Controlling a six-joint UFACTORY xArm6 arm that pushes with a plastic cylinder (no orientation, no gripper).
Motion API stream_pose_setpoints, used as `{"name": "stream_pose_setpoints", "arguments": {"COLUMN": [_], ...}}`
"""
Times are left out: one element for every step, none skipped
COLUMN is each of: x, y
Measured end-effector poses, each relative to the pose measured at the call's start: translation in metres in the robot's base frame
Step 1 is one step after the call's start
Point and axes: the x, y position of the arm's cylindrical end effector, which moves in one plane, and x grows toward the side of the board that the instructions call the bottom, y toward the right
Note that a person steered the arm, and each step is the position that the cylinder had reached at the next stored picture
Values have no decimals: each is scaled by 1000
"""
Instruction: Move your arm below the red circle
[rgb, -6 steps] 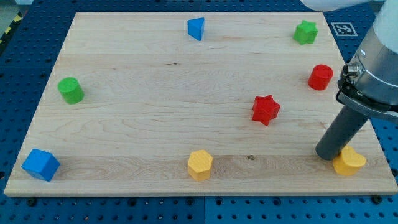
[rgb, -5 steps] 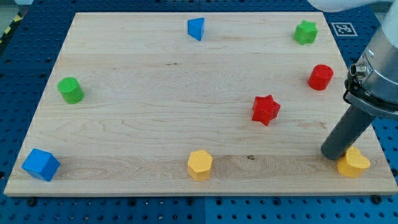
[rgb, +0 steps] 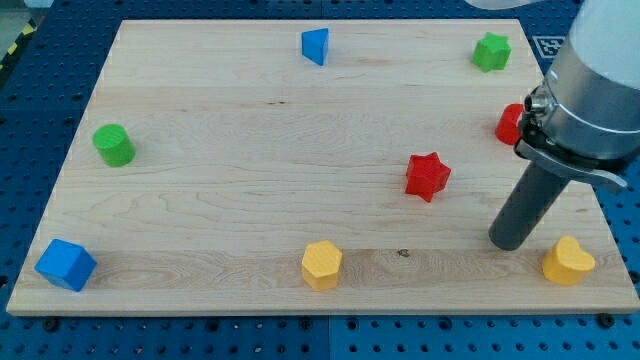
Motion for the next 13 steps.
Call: {"name": "stream_pose_setpoints", "arguments": {"x": [0,0,0,0,2,2,-12,-32,-33,-33,-33,-40,-58], "y": [-4,-4,-5,-21,-42,-60,-74,-78,-78,-78,-55,-28,1]}}
